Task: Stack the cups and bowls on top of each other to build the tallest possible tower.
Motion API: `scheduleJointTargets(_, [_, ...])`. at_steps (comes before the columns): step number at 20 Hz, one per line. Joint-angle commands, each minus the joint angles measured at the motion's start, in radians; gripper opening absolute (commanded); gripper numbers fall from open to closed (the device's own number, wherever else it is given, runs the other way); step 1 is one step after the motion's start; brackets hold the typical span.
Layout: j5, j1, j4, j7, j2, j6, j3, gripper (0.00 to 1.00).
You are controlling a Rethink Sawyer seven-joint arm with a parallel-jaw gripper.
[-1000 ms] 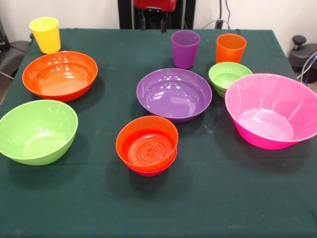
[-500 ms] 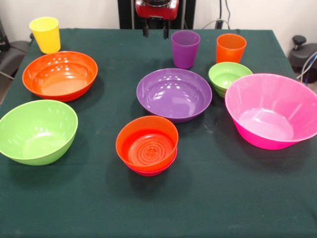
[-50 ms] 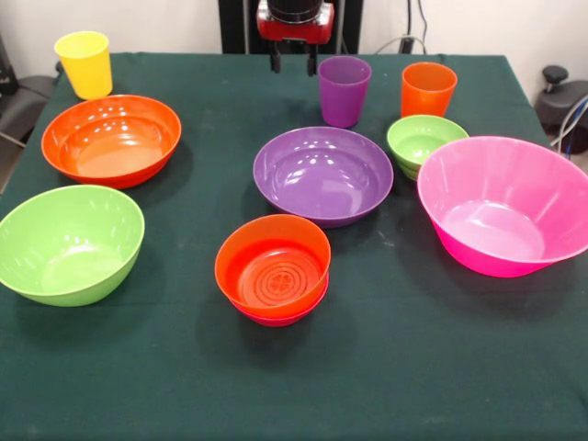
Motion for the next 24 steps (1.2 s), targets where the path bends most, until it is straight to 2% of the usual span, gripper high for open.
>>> scheduleJointTargets(1, [-0.009, 0.028, -0.019, 0.056, -0.046, 0.008, 0.052, 1.0])
scheduleJointTargets(4, [0.002, 0.04, -0.019, 0.031, -0.086, 0.084, 0.056, 1.0])
scheduleJointTargets(10, [0.036, 0.074, -0.11, 0.02, -0.066, 0.164, 0.088, 1.0])
scheduleJointTargets(16, [0.045, 0.098, -0.187, 0.027, -0.02, 0.181, 0.097, 1.0])
scheduleJointTargets(24, [0.038, 0.111, -0.197, 0.034, -0.01, 0.161, 0.101, 1.0])
